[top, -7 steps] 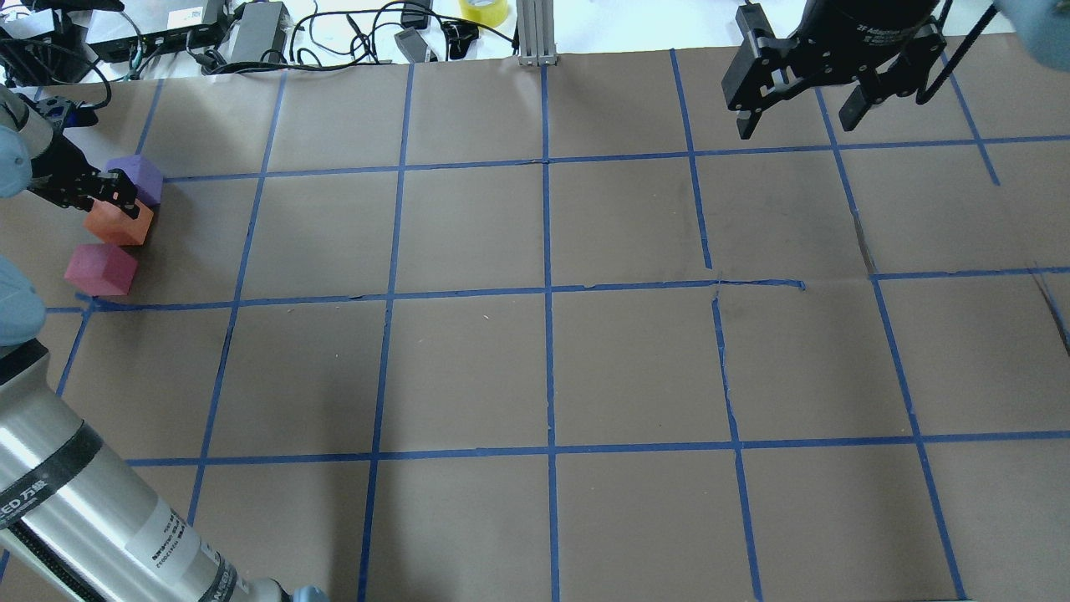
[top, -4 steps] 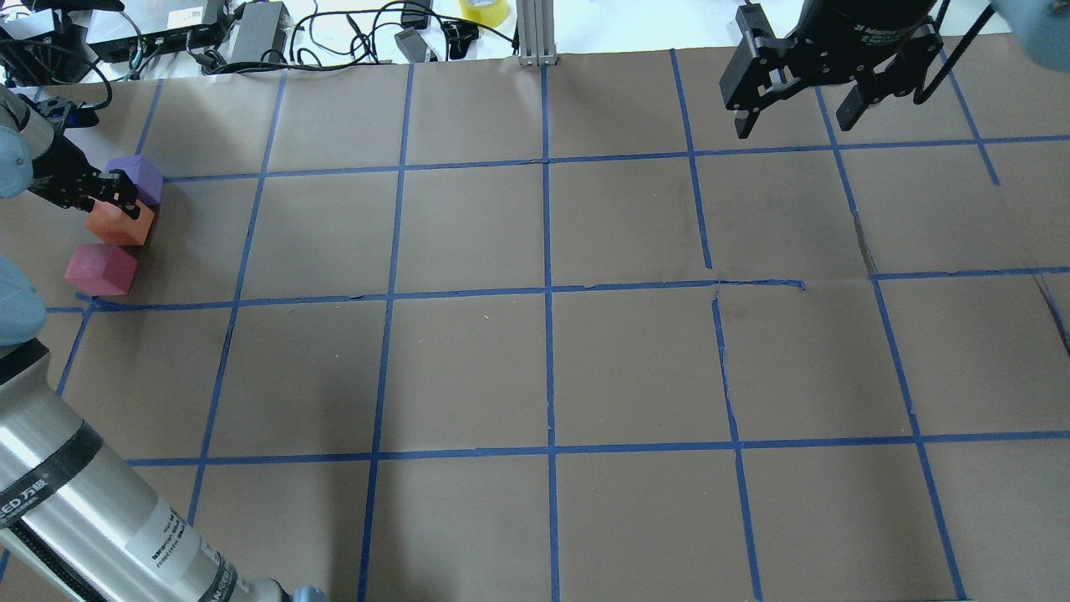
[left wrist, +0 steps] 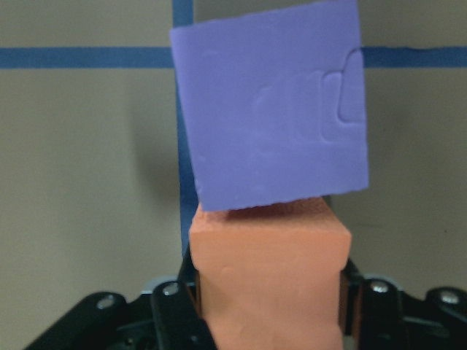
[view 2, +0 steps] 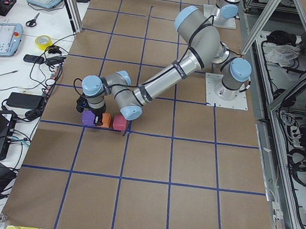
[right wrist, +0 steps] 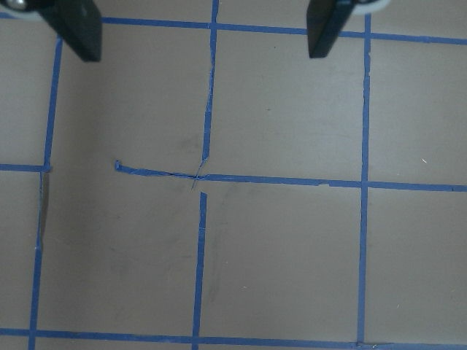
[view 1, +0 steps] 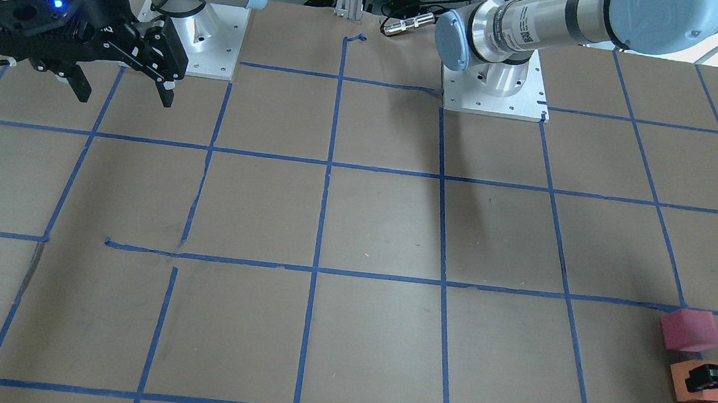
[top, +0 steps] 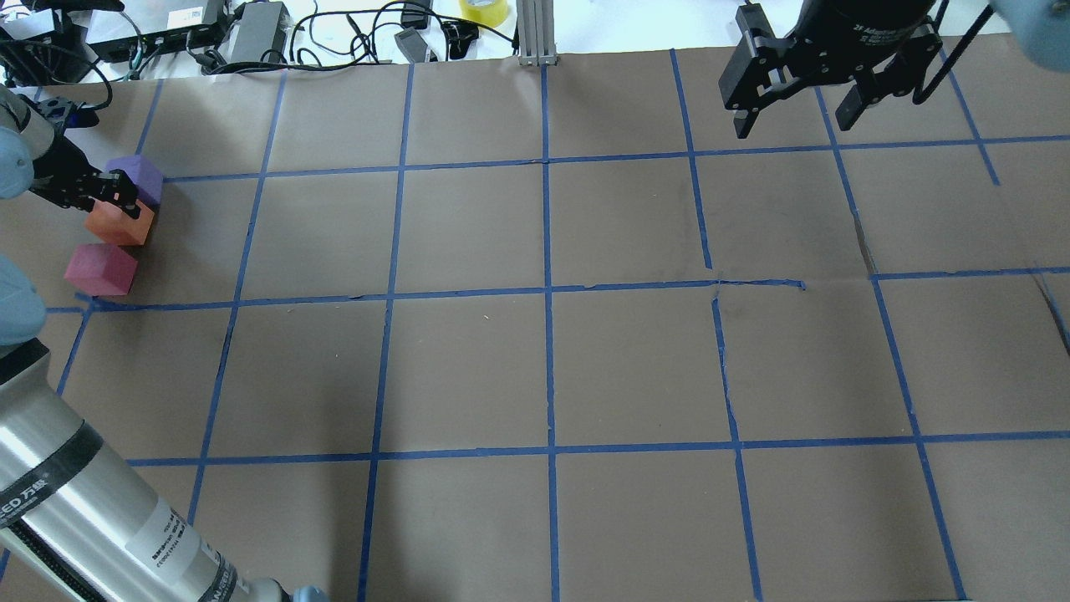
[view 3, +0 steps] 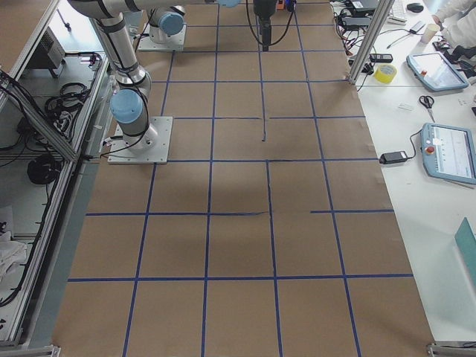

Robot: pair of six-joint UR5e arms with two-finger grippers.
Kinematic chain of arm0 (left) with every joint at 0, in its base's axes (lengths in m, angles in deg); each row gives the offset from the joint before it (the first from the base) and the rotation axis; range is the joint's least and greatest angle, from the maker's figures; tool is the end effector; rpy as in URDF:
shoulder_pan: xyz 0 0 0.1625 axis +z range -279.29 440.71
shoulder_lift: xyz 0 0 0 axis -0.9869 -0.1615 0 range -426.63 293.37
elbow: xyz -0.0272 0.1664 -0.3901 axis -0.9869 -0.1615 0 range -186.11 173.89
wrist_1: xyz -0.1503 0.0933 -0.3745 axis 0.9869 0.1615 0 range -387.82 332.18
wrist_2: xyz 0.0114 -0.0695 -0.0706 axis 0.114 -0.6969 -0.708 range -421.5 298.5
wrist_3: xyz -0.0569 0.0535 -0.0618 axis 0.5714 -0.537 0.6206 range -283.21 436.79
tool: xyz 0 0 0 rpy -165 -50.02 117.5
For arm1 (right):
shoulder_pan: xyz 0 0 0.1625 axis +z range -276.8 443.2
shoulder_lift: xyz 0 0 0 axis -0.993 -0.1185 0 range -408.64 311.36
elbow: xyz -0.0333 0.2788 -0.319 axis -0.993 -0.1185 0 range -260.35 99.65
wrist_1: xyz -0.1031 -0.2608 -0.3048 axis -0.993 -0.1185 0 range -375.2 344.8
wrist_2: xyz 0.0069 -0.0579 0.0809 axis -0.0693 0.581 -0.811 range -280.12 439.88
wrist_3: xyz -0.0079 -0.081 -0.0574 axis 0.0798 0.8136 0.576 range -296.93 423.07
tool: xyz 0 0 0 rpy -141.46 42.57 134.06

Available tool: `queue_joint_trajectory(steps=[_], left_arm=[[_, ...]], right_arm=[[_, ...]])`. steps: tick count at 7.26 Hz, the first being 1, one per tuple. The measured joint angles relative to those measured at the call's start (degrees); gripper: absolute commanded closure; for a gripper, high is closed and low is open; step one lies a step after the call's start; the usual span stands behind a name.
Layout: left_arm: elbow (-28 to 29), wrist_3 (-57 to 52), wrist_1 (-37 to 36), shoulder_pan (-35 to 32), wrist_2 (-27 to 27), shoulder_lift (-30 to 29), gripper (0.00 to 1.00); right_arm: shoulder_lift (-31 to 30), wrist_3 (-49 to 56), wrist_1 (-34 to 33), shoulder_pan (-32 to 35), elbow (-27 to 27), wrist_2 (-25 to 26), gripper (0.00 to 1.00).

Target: Arrange blocks in a line

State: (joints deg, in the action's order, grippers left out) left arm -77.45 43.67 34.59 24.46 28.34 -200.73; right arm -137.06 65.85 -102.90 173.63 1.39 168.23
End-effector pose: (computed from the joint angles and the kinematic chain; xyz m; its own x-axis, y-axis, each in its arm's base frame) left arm 0.3076 -0.7005 0.2034 -0.9998 -0.0112 -0.0182 -0.0106 0.9994 -0.0330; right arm 0.1401 -0.5072 0.5412 -0.9980 -0.0582 -0.0250 -0.0561 0.9954 -0.0777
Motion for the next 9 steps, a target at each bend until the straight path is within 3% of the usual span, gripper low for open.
queue_joint_trajectory(steps=[5, 7, 9], left_arm=[[-0.1, 0.8, 0.2, -0.1, 0.0, 2.6, 0.0], [-1.0, 0.7, 5.3, -0.4, 0.3, 8.7, 0.0], [-3.9, 1.7, 15.1, -1.2, 0.3, 18.9, 0.0]], right_arm=[[-0.1, 0.0, 0.1, 0.0, 0.1, 0.4, 0.0], [-0.2, 0.0, 0.1, 0.0, 0.0, 0.2, 0.0], [-0.1, 0.0, 0.0, 0.0, 0.0, -0.1, 0.0]])
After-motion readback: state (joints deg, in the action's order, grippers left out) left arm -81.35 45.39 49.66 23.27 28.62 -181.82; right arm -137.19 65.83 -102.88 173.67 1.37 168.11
